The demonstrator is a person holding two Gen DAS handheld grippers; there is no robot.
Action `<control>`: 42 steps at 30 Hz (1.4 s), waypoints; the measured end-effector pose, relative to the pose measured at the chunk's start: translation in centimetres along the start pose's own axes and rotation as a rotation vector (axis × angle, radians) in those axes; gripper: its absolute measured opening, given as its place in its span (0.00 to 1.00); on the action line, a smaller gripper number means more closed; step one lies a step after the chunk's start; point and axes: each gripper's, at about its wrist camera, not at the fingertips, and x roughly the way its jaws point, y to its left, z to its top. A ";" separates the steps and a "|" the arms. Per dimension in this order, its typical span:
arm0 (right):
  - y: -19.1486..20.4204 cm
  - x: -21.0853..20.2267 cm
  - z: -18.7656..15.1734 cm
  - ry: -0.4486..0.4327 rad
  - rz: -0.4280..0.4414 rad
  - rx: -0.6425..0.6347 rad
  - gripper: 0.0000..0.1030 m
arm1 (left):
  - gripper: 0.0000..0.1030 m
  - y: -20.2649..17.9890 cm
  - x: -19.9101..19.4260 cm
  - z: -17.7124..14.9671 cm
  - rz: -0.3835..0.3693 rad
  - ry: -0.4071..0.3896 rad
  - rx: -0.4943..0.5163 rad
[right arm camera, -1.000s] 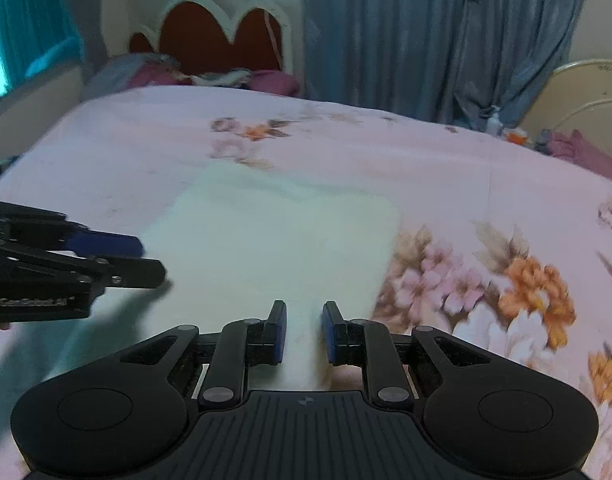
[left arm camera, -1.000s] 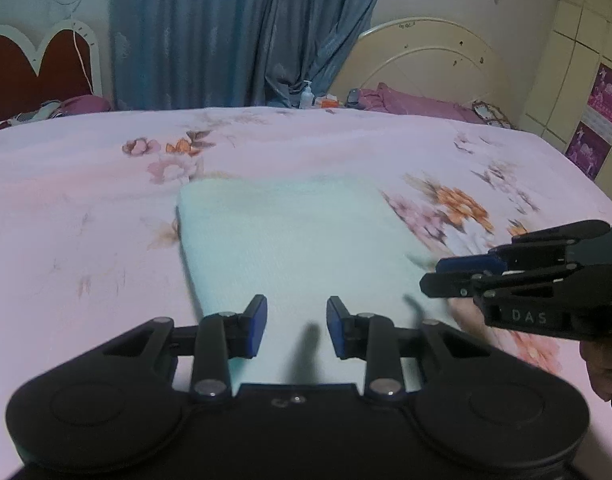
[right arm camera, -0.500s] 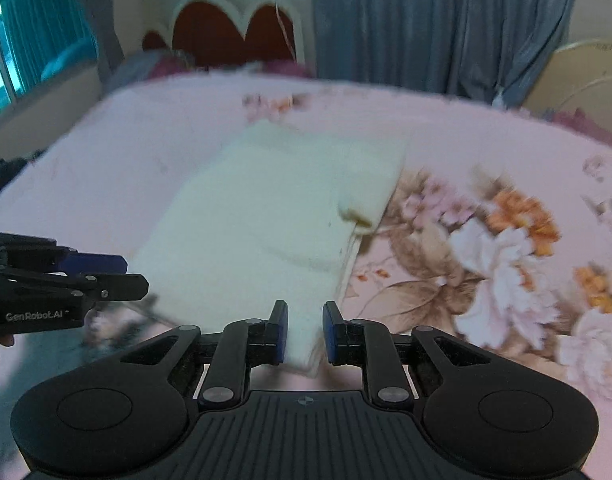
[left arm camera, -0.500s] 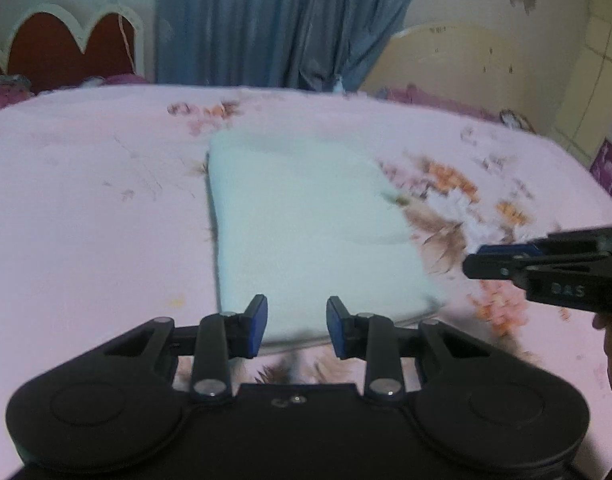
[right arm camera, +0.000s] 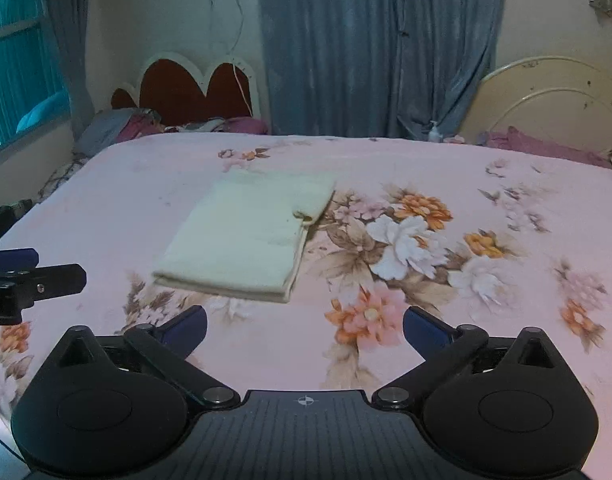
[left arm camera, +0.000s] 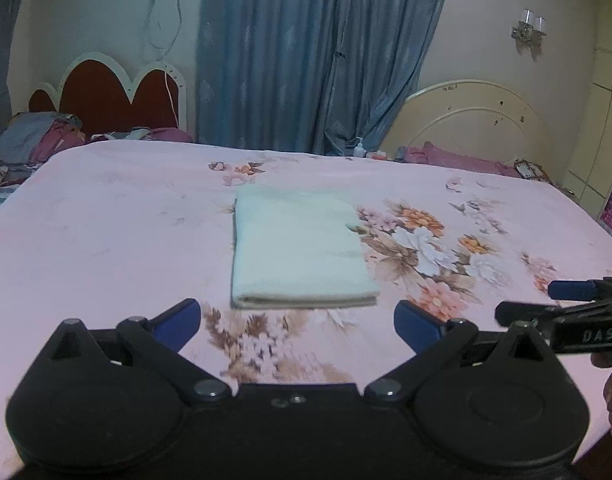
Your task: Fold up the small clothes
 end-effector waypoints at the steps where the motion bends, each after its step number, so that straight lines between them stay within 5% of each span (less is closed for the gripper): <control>1: 0.0 -1.1 -0.2 -0.015 -0.003 0.010 1.00 | 1.00 -0.3 -1.1 -0.2 -0.001 -0.013 0.001; 22: 1.3 -14.9 -3.1 -0.155 -0.031 0.007 1.00 | 0.99 -6.2 -10.7 -2.6 -0.048 -0.133 0.066; 42: 0.8 -16.2 -3.6 -0.169 -0.020 0.013 1.00 | 0.99 -7.0 -11.5 -2.8 -0.037 -0.148 0.087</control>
